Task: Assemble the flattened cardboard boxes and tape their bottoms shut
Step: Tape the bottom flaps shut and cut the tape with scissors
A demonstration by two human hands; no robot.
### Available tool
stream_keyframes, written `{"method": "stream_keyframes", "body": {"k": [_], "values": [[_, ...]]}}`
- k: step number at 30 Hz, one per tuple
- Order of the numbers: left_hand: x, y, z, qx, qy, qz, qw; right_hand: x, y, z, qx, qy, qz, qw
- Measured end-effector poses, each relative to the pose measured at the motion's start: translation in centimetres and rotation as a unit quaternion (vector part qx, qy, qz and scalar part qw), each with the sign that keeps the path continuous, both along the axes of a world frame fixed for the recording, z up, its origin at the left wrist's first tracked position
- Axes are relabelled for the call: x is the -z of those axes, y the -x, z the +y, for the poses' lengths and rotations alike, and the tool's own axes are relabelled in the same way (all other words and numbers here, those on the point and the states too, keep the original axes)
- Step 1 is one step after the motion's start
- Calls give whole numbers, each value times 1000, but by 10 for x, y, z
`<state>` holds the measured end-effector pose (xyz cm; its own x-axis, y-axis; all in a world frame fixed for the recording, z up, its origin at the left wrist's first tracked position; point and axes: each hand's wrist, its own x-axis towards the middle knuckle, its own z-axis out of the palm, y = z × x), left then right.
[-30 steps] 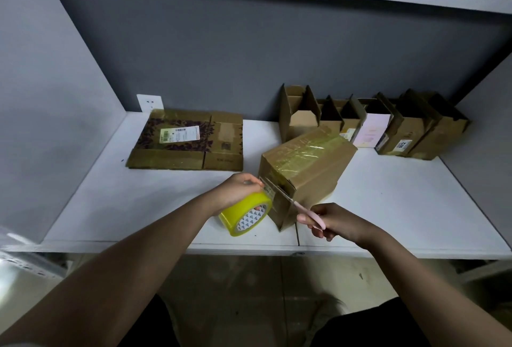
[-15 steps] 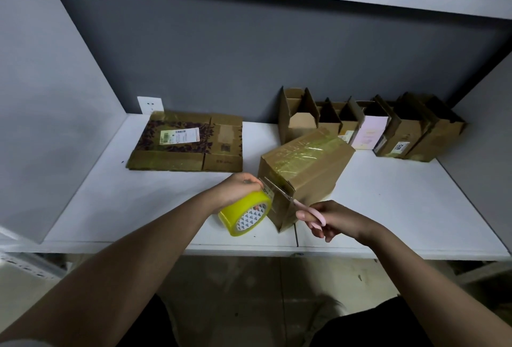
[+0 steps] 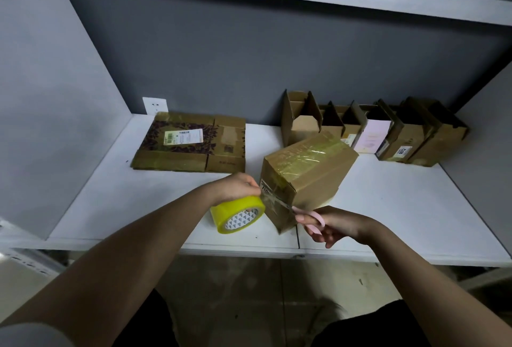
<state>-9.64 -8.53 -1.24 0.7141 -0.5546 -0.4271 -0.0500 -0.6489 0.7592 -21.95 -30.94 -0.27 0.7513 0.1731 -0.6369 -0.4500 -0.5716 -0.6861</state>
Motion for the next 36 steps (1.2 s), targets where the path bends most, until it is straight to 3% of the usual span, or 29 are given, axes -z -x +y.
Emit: {"method": "stream_keyframes", "body": {"k": [9,13,17,20,22,26,32,36], "values": [[4,14,43,-28,42,47,998,23,9,14,22,-22,-12,999],[5,20,82,-39,55,38,997,39,9,32,22,-34,-78,996],[7,21,127,-103,34,36,993,43,-2,57,47,-37,-123,991],[13,22,152,-187,69,17,980,48,-20,90,34,-10,-142,989],[18,23,164,-249,81,1,965,60,-39,113,36,54,-178,982],[27,18,182,-311,73,-11,948,85,-74,161,-21,286,-260,922],[25,13,179,-306,78,-57,947,116,-103,209,-75,392,-306,865],[22,15,173,-295,112,-58,947,129,-108,214,-99,380,-304,868]]}}
